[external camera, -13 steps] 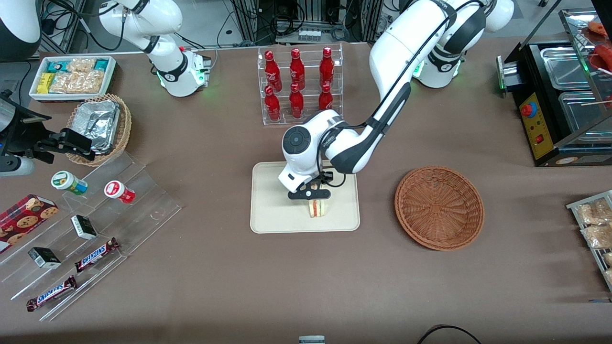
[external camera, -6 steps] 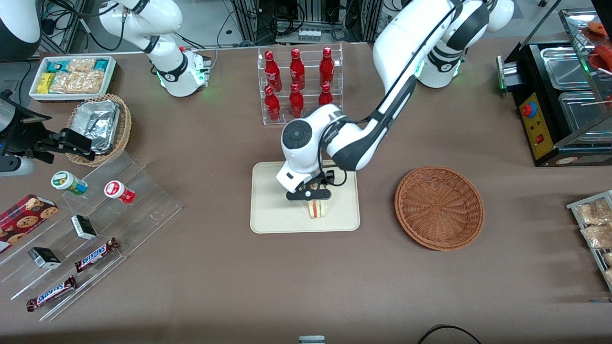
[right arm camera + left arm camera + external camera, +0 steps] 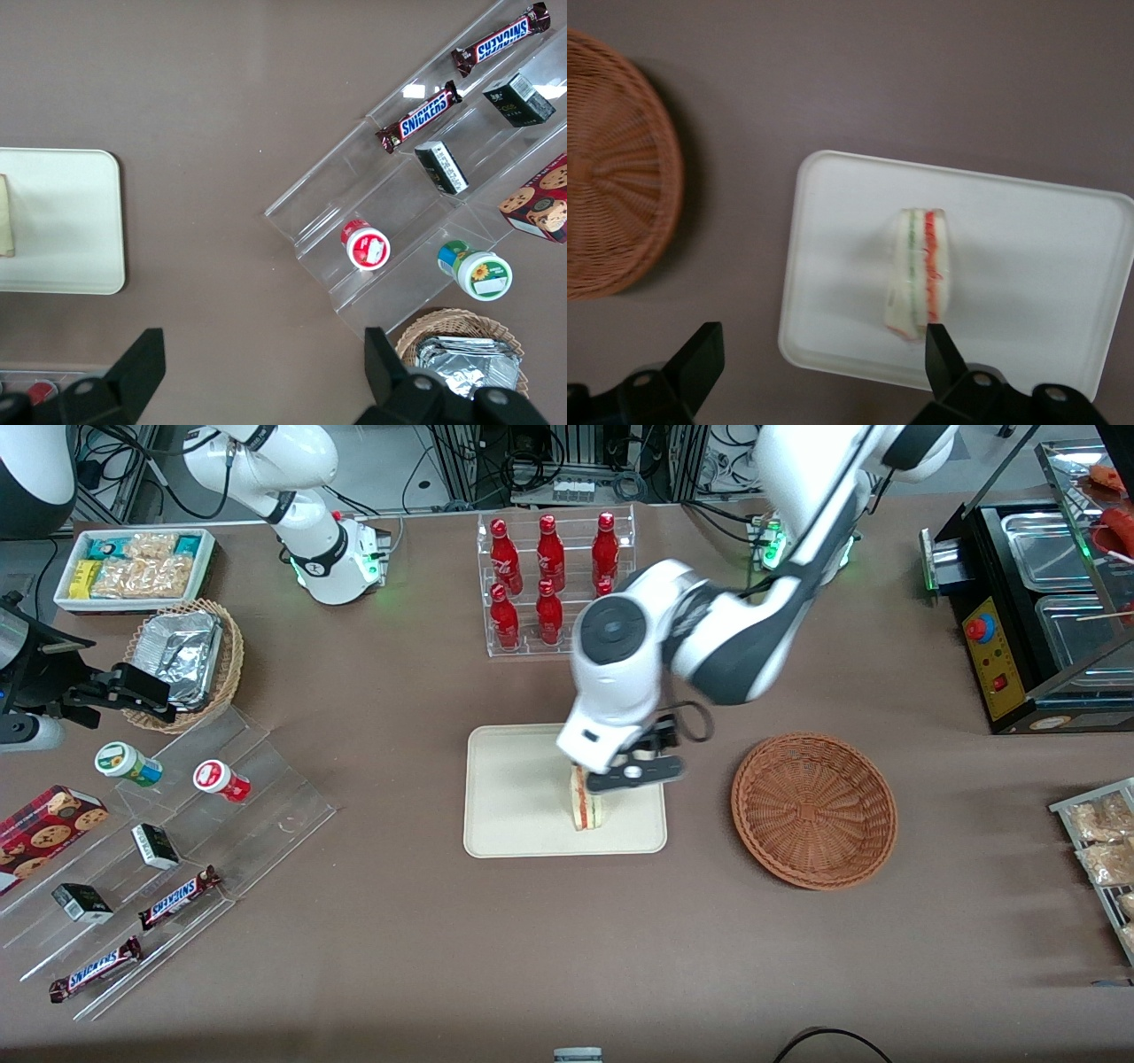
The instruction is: Place sandwich from basket to tray
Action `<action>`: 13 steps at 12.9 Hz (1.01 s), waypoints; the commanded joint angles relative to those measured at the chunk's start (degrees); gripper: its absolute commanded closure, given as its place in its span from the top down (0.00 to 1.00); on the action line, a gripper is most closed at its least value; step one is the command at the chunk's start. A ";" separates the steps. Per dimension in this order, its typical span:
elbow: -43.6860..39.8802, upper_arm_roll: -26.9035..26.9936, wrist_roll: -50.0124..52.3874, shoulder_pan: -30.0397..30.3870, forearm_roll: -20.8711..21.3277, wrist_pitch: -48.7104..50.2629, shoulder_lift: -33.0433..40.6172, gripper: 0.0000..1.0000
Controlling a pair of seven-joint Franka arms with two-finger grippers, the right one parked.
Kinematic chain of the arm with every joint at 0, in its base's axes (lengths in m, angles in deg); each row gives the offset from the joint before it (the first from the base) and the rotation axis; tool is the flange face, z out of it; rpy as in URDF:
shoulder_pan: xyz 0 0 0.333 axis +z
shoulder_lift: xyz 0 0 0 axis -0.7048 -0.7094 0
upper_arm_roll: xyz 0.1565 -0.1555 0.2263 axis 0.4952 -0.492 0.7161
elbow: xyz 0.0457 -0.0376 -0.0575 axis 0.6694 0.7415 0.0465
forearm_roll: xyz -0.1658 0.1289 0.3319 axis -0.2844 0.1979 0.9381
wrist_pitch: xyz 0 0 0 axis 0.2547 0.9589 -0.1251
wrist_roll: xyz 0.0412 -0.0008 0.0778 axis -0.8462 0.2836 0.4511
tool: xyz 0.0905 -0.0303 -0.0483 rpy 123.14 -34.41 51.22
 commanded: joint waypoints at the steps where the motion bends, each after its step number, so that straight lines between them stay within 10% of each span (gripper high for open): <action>1: 1.88 -0.29 -0.95 4.30 -1.62 4.59 5.48 1.00; 13: 6.35 -0.29 -33.00 26.09 -5.58 16.11 17.09 1.00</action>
